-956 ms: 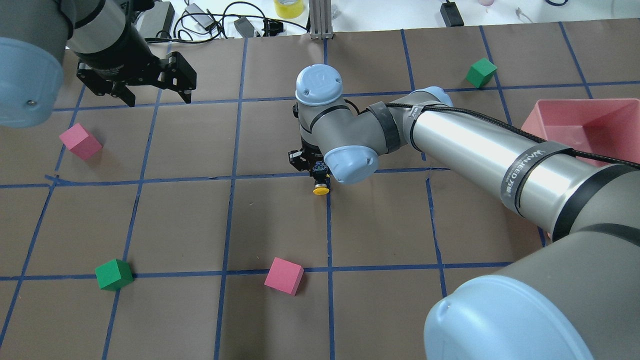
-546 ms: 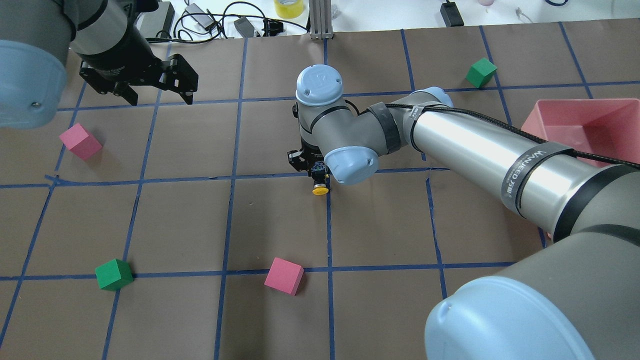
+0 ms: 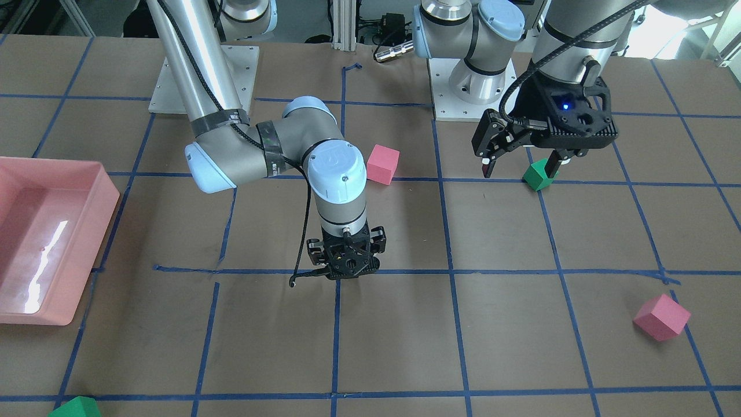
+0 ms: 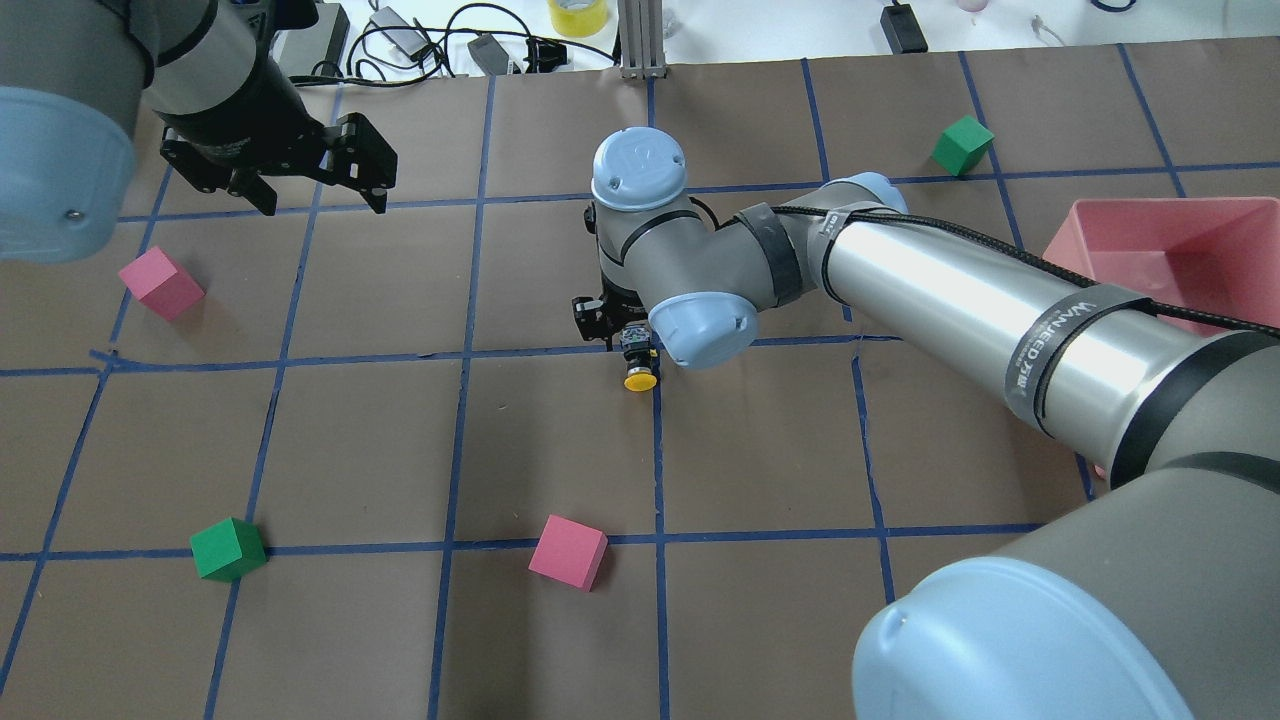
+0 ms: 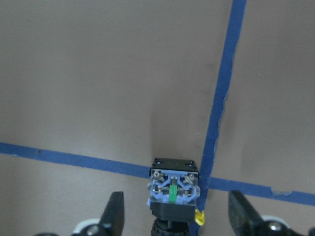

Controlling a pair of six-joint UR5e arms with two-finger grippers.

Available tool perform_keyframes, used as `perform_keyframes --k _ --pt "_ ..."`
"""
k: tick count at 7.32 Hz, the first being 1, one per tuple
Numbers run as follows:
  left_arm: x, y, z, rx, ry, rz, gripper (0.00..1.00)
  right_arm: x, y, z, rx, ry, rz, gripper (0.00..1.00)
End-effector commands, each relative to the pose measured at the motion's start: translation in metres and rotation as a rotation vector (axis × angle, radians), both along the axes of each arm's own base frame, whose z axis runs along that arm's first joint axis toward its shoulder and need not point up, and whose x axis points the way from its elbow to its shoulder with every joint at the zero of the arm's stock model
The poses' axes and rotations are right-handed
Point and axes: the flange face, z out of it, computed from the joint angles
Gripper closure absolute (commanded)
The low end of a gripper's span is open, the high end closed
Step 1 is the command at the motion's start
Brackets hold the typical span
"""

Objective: Align button upright
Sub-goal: 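Hold the switch still with the right gripper while the left arm approaches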

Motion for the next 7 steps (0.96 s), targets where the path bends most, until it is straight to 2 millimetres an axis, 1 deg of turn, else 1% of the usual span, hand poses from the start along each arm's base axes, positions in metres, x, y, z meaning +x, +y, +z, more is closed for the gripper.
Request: perform_keyframes --k 1,2,3,4,5,6,7 --pt "-0.01 0.005 0.004 -0.023 0.011 0.044 0.0 -0.026 0.003 0.062 -0.065 -0.004 0.024 0.0" --pt "-0.021 0.009 0.002 -0.05 0.013 0.026 0.0 -0.057 -0.002 0.07 0.032 0.019 -0.018 0.0" --pt "-0.04 0.01 -0.015 -0.114 0.021 0.001 0.0 -0.092 0.008 0.113 0.056 0.029 -0.032 0.0" --pt "-0.059 0.013 -0.04 -0.183 0.041 0.012 0.0 -0.125 0.017 0.146 0.074 0.043 -0.02 0.0" --pt "-0.08 0.019 -0.059 -0.231 0.061 0.003 0.0 -0.149 0.035 0.177 0.1 0.049 -0.035 0.0" --pt "-0.105 0.026 -0.082 -0.265 0.074 -0.009 0.0 -0.162 0.051 0.198 0.092 0.055 -0.016 0.0" --pt "-0.12 0.03 -0.108 -0.316 0.075 -0.004 0.0 -0.168 0.061 0.218 0.049 0.081 -0.009 0.0"
